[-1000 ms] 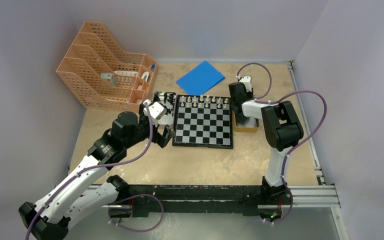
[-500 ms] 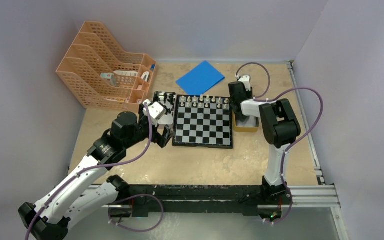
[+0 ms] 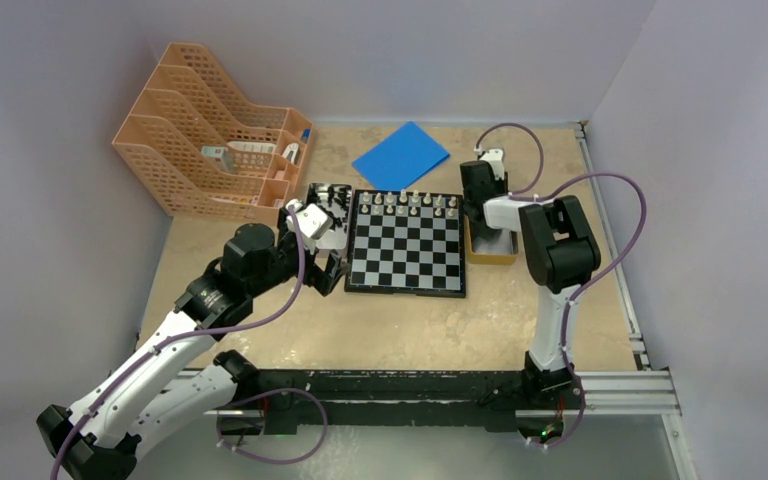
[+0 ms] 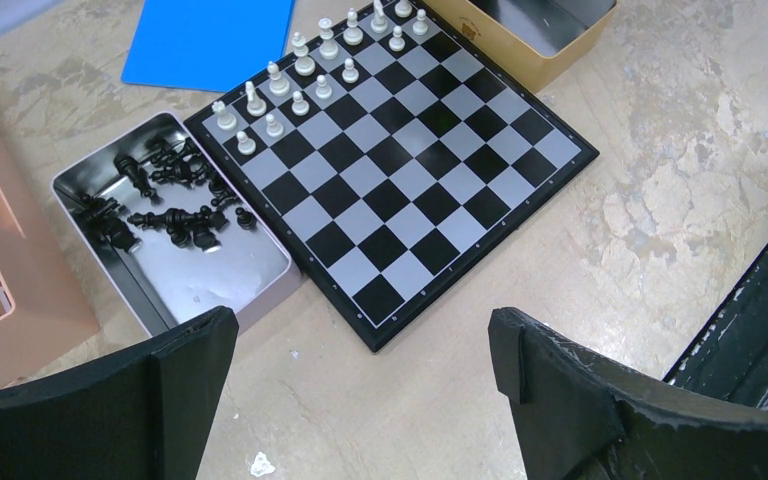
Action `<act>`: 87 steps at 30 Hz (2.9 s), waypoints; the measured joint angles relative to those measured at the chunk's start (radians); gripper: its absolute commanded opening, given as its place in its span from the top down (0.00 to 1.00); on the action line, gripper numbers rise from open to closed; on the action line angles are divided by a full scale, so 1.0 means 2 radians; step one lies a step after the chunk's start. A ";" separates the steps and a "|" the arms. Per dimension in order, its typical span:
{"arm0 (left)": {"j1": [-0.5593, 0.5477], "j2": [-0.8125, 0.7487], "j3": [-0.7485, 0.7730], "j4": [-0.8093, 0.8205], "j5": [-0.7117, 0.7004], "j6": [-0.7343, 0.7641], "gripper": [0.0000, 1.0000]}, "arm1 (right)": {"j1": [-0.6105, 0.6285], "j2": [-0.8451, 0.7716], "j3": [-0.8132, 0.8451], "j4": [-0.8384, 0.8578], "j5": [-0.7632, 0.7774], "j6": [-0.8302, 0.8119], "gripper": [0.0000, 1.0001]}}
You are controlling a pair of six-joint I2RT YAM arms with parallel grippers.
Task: Set up the chess pieces on the board
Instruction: Pick up the chess piece from the storage box, then place the chess piece on the chessboard.
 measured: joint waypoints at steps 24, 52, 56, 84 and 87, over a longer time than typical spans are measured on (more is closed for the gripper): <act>0.000 -0.003 -0.006 0.000 0.001 0.000 0.04 | -0.005 -0.010 0.000 -0.013 -0.029 0.015 0.89; 0.000 0.032 -0.039 0.111 0.298 0.176 0.33 | 0.019 -0.294 -0.038 -0.172 -0.383 0.101 0.92; 0.000 0.083 -0.026 0.119 0.341 0.280 0.33 | 0.041 -0.320 -0.064 -0.168 -0.484 0.102 0.92; 0.000 0.271 0.058 0.202 0.382 0.524 0.48 | 0.104 -0.409 -0.117 -0.139 -0.759 0.117 0.91; -0.001 0.272 0.058 0.203 0.382 0.524 0.53 | 0.106 -0.409 -0.117 -0.138 -0.762 0.123 0.90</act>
